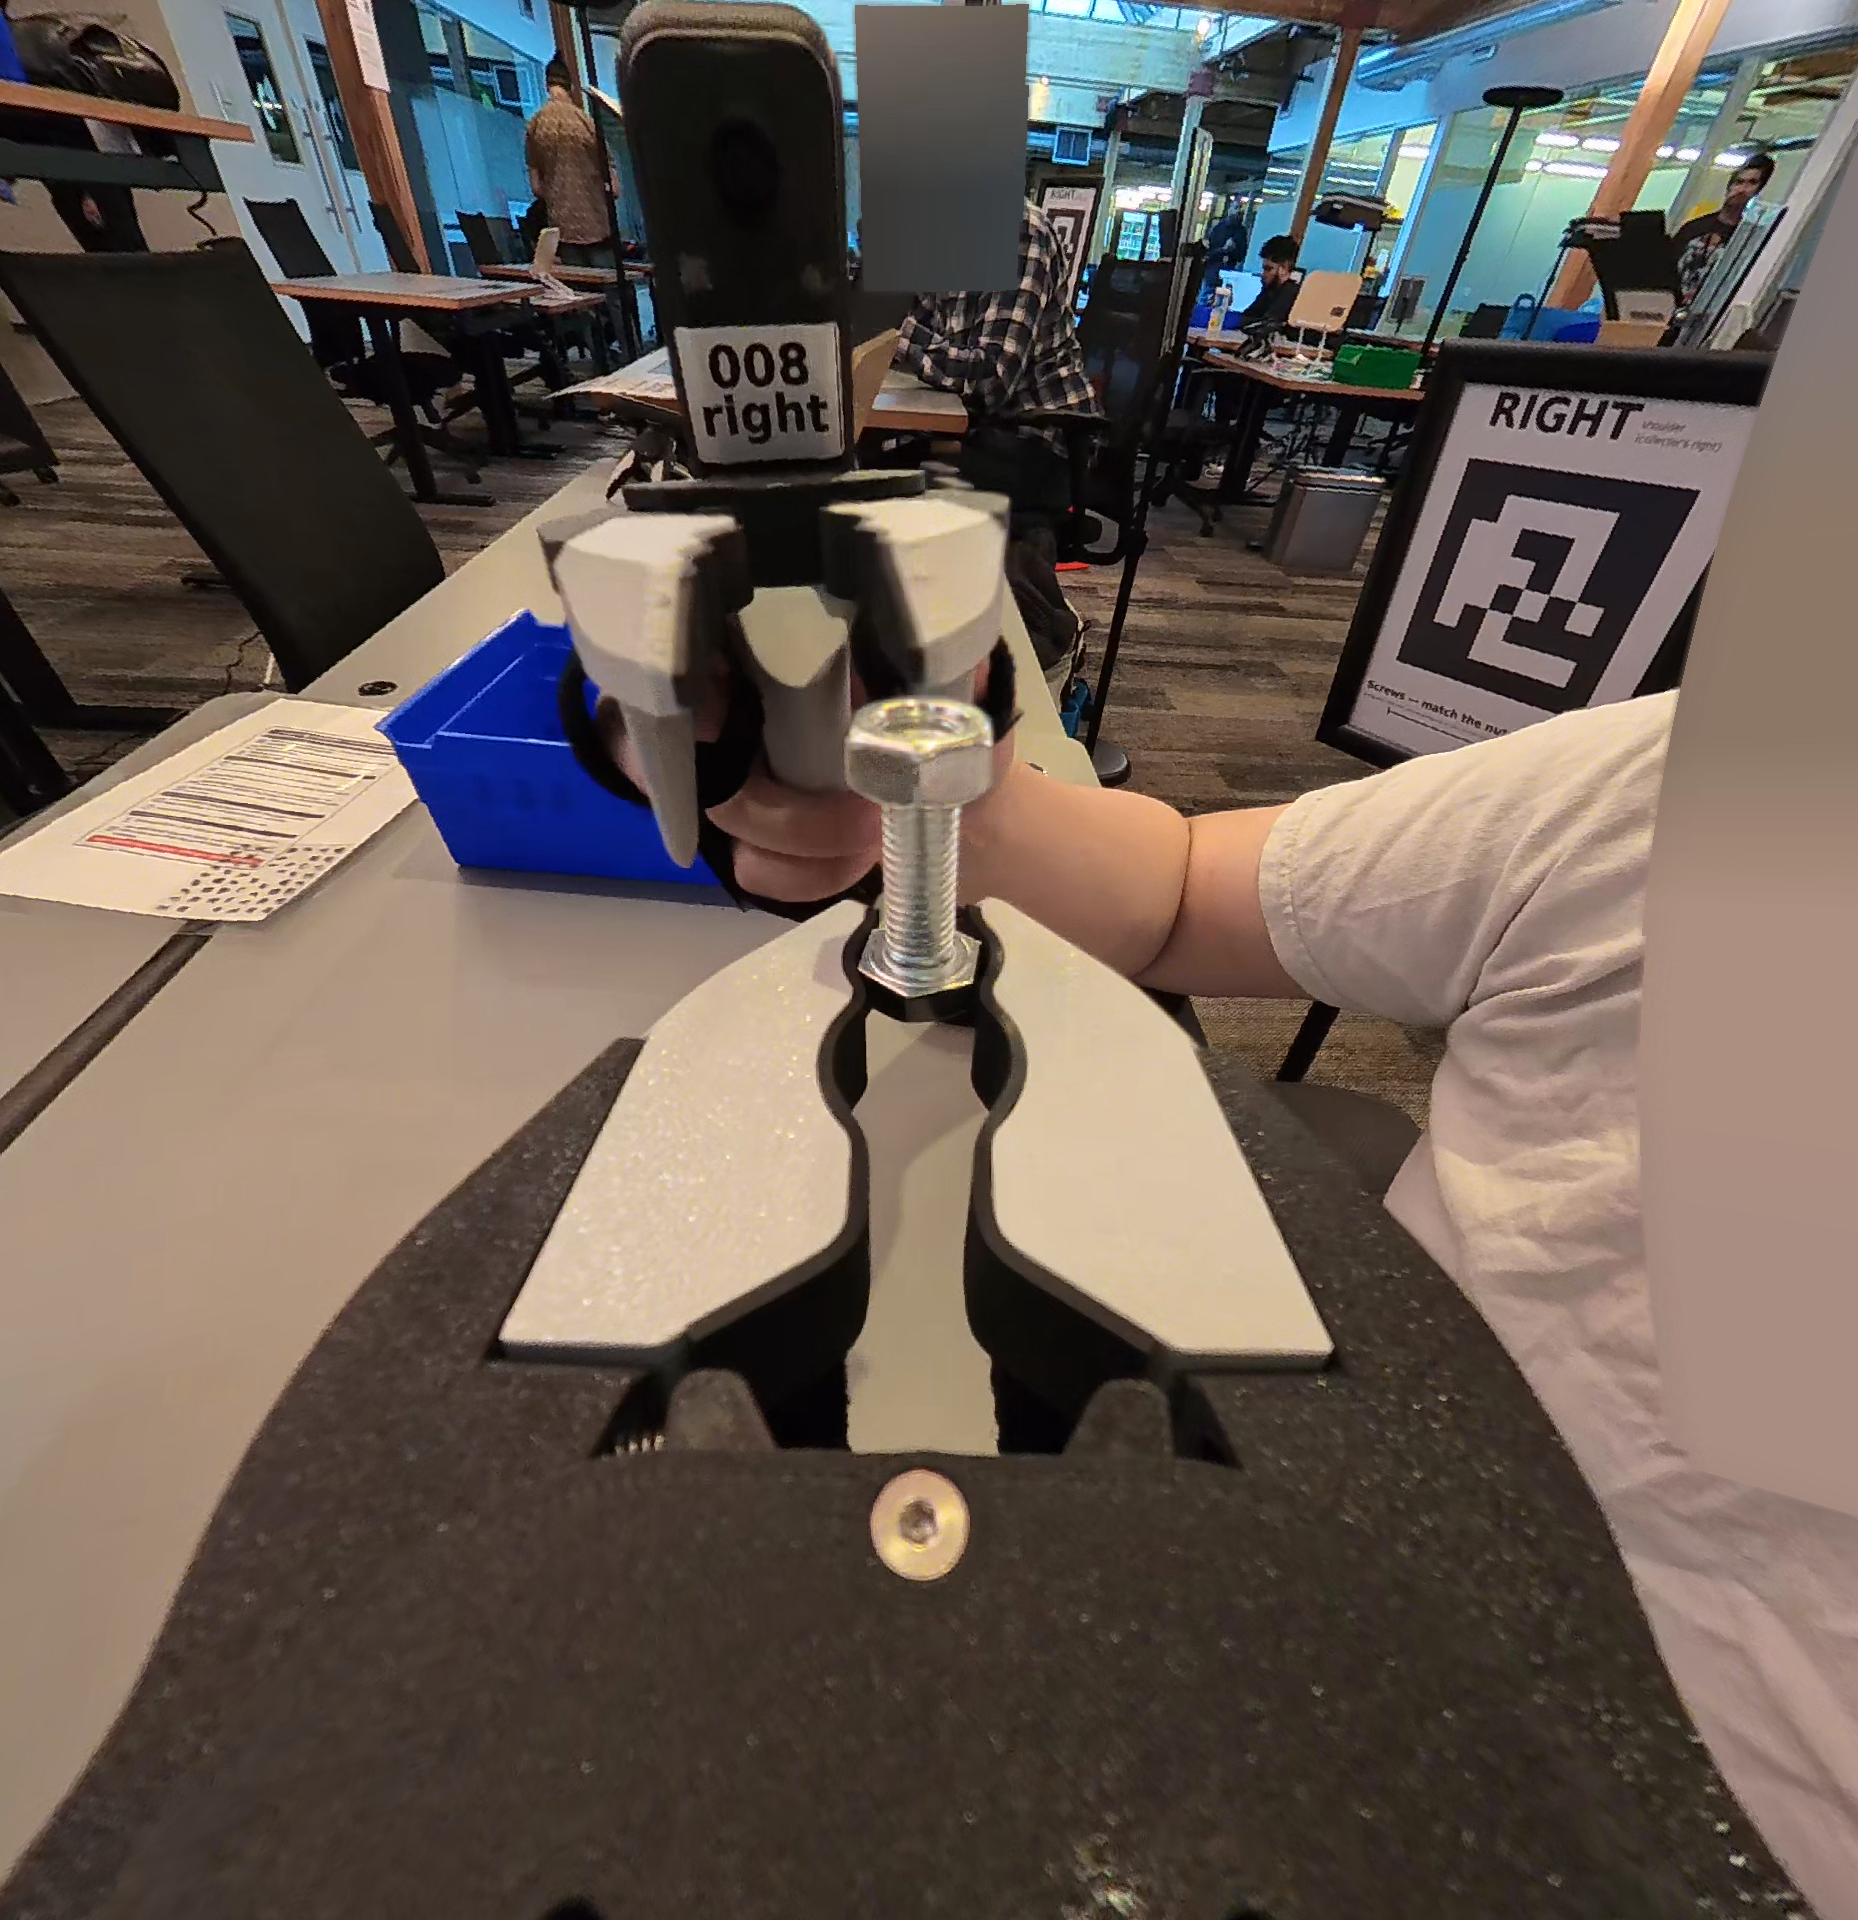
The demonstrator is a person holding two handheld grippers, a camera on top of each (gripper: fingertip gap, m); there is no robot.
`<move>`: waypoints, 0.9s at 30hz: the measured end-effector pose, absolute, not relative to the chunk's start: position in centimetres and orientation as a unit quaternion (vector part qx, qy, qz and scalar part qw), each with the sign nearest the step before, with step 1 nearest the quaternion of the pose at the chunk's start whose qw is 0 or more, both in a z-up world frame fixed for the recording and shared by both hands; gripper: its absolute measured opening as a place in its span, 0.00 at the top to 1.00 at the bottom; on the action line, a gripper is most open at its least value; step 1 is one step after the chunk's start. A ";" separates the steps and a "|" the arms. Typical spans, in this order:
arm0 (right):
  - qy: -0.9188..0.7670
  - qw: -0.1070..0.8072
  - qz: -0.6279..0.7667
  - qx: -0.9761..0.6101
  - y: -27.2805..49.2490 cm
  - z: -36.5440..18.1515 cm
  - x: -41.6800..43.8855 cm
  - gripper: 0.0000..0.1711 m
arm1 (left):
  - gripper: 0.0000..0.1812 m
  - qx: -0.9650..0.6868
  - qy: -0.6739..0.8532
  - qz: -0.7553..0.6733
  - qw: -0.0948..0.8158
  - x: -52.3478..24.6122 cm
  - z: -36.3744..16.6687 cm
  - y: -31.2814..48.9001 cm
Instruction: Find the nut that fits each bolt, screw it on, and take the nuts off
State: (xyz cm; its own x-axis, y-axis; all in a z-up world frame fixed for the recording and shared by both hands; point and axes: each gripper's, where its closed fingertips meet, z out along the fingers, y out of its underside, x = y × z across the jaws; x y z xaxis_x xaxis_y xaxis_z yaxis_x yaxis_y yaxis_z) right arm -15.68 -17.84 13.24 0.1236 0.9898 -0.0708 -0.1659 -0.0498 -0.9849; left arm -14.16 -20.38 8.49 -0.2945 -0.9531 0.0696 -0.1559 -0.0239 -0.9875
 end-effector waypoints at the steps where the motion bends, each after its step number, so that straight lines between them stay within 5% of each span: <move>1: -0.413 0.553 0.523 -0.500 -18.2 13.3 -15.9 0.83 | 0.92 -0.466 0.596 -0.543 0.365 -14.1 8.4 -20.5; 27: -0.413 0.558 0.512 -0.506 -17.8 13.0 -15.9 0.84 | 0.92 -0.467 0.595 -0.544 0.363 -14.1 8.4 -20.6</move>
State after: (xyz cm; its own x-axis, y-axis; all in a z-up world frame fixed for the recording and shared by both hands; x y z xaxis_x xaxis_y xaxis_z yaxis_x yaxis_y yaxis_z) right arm -15.91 -17.79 13.03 0.1351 0.9892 -0.0573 -0.1547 -0.0360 -0.9873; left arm -14.11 -20.57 8.44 -0.3003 -0.9509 0.0752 -0.1605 -0.0274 -0.9867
